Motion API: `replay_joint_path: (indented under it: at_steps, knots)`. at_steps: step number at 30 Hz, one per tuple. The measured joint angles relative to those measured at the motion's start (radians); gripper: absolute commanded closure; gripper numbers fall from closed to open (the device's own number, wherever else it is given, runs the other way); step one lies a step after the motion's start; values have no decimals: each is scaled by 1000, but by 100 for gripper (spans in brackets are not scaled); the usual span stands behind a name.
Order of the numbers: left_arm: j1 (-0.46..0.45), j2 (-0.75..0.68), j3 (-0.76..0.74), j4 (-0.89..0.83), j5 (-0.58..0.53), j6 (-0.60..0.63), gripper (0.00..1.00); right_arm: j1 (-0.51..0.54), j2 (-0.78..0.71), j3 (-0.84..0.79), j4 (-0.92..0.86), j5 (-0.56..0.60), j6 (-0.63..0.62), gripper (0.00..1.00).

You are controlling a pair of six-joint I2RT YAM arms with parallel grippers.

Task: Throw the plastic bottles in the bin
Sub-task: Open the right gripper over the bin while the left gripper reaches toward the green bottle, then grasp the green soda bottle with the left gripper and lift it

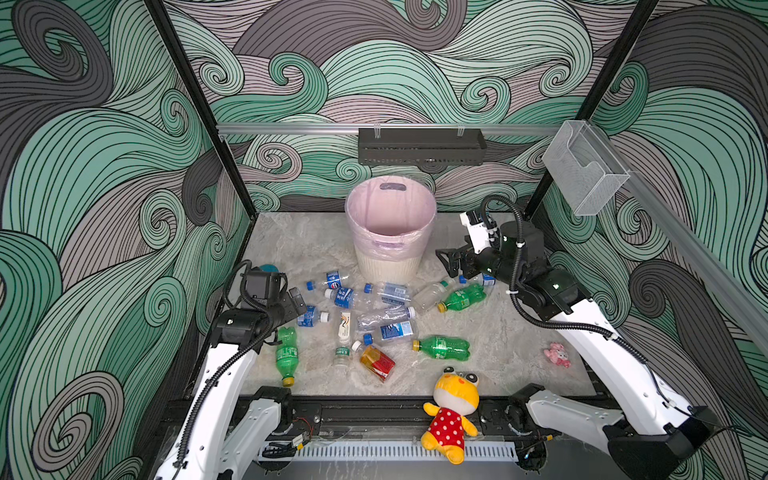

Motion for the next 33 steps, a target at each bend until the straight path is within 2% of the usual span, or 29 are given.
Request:
replay_joint_path:
  at_steps: [6, 15, 19, 23, 33]
  knots:
    - [-11, 8, -64, -20, -28, -123, 2, -13, -25, -69, 23, 13, 0, 3]
    - [-16, -2, -281, 26, -42, -275, 6, -42, -34, -118, 80, 14, -4, 1]
    - [-17, 22, -353, 80, -45, -295, 8, -58, -38, -118, 90, 6, -4, 1]
    - [-19, 45, -409, 137, -40, -298, 14, -66, -56, -132, 98, 5, -3, 1]
    - [-24, 161, -449, 288, 16, -262, 29, -78, -74, -137, 96, 6, 1, 2]
